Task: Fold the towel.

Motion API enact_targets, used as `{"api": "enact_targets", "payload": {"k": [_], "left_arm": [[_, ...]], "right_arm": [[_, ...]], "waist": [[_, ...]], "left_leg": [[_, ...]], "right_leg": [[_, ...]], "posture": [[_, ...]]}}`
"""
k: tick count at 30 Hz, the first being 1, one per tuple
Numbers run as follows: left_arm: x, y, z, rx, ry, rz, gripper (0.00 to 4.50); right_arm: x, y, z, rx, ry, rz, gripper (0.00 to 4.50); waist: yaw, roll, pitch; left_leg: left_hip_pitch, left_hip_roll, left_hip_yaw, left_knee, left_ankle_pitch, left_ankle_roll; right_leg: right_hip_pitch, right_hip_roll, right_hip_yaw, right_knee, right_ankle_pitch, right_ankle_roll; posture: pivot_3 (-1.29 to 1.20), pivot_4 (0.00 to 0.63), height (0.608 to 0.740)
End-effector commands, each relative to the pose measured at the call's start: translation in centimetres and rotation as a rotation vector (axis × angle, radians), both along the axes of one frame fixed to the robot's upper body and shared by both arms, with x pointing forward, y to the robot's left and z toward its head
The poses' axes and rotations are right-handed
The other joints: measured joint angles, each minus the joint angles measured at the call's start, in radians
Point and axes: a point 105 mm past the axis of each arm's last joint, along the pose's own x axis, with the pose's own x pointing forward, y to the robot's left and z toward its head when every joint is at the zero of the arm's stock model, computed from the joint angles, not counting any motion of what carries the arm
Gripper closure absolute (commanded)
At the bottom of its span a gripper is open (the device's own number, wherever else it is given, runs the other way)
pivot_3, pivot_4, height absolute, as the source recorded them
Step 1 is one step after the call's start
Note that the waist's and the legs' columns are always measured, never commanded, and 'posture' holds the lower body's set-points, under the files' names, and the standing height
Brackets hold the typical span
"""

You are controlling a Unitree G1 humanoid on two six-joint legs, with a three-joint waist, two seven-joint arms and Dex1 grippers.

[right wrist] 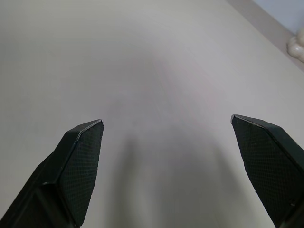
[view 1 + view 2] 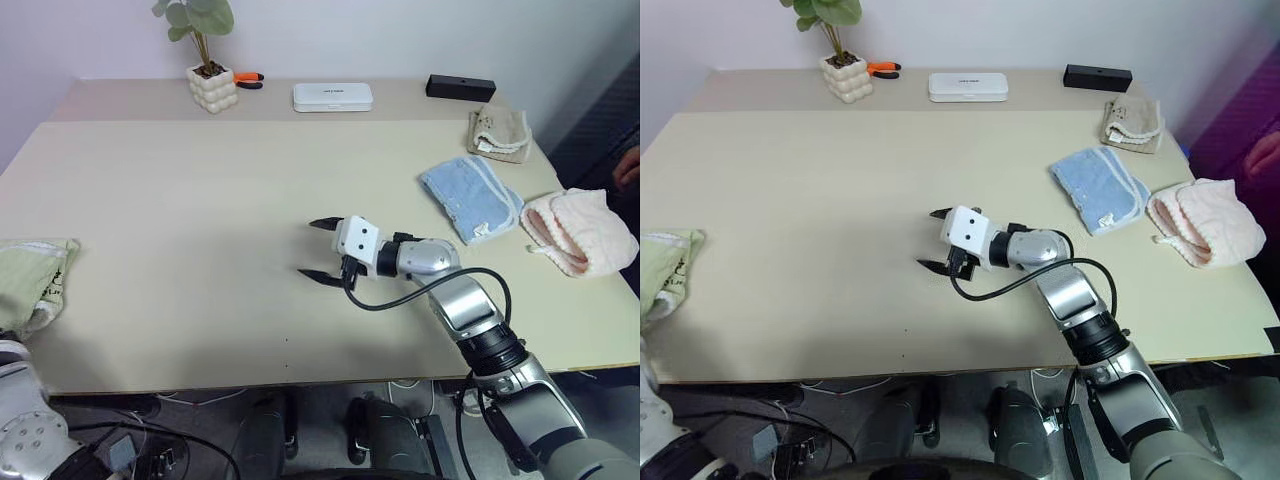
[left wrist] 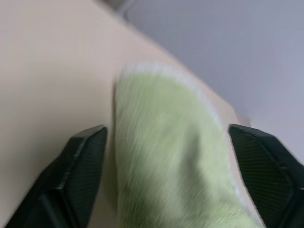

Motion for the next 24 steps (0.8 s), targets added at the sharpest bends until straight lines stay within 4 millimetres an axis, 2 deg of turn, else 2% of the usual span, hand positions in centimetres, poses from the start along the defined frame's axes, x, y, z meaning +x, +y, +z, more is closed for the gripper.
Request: {"api": "enact_targets", "payload": {"k": [1,3,4,5,7,10,13,17,20,24], "left_arm": [[-1.0,-0.1,5.8,0.286,0.027,-0.004,0.33],[1.9,-2.6,8.3,0.556,0.172,-0.224,0.33],[3.4,-4.4,8.7,0.681,0.252,-0.353,0.33],[5.0,-6.6,8.5,0.793,0.318,-0.492,0.33],[6.9,-10.0,7.6,0.926,0.385,-0.680,0.33],[8.7,-14.1,6.5,1.040,0.400,-0.852,0.33],[9.7,-18.0,4.8,1.180,0.431,-1.052,0.33],[10.5,-19.9,4.3,1.199,0.385,-1.137,0.33],[11.2,-20.6,3.7,1.203,0.360,-1.208,0.33],[11.4,-21.3,3.7,1.221,0.330,-1.225,0.33]], "right_arm": [[1.0,-1.3,1.9,0.044,-0.030,-0.036,0.10],[1.9,-2.1,2.6,0.085,-0.006,-0.094,0.10],[2.4,-2.7,2.9,0.106,0.007,-0.127,0.10],[2.9,-3.5,3.2,0.128,0.022,-0.167,0.10],[3.8,-5.2,3.4,0.157,0.052,-0.239,0.10],[4.6,-8.1,3.1,0.170,0.085,-0.336,0.10],[4.4,-10.5,2.7,0.175,0.124,-0.398,0.10],[3.9,-12.1,2.3,0.176,0.144,-0.437,0.10],[3.5,-13.3,1.7,0.193,0.167,-0.510,0.10],[3.6,-13.9,2.0,0.270,0.187,-0.567,0.10]], "waist": [[-0.001,0.000,0.000],[0.004,0.000,0.000],[0.006,0.000,0.000],[0.010,0.001,0.000],[0.012,0.008,-0.001],[0.006,0.009,-0.001],[0.004,0.009,-0.001],[-0.009,0.010,0.000],[-0.015,0.010,0.000],[-0.015,0.011,0.000]], "left_leg": [[0.000,0.000,0.000,0.000,0.000,0.000],[0.000,0.000,0.000,-0.001,-0.002,-0.001],[0.000,0.000,0.000,-0.001,-0.003,-0.001],[0.000,0.000,0.000,-0.001,-0.003,-0.001],[0.000,-0.001,0.000,-0.002,-0.003,-0.001],[0.000,-0.002,0.003,-0.006,-0.005,0.000],[-0.002,-0.001,0.005,-0.006,-0.004,-0.004],[-0.001,0.004,0.007,-0.006,-0.003,-0.004],[0.000,0.005,0.007,-0.005,-0.003,-0.004],[0.000,0.005,0.007,-0.004,-0.004,-0.002]], "right_leg": [[0.000,0.000,0.000,0.000,0.000,0.000],[-0.001,0.000,0.000,0.000,0.000,0.000],[-0.001,0.000,0.000,0.000,0.000,-0.001],[-0.004,0.000,0.000,-0.001,-0.002,-0.003],[-0.005,-0.001,0.000,-0.003,-0.002,-0.004],[-0.005,-0.002,0.003,-0.007,-0.002,-0.004],[-0.006,-0.002,0.003,-0.005,0.000,-0.001],[-0.006,0.003,0.003,-0.003,-0.001,-0.002],[-0.006,0.003,0.003,0.000,-0.001,-0.002],[-0.006,0.003,0.003,0.000,-0.001,-0.002]], "posture": [[0.00,0.150,0.733],[0.00,0.150,0.733],[0.00,0.150,0.733],[0.00,0.150,0.733],[0.00,0.150,0.733],[0.00,0.150,0.733],[0.00,0.150,0.733],[0.00,0.150,0.733],[0.00,0.150,0.733],[0.00,0.150,0.733]]}}
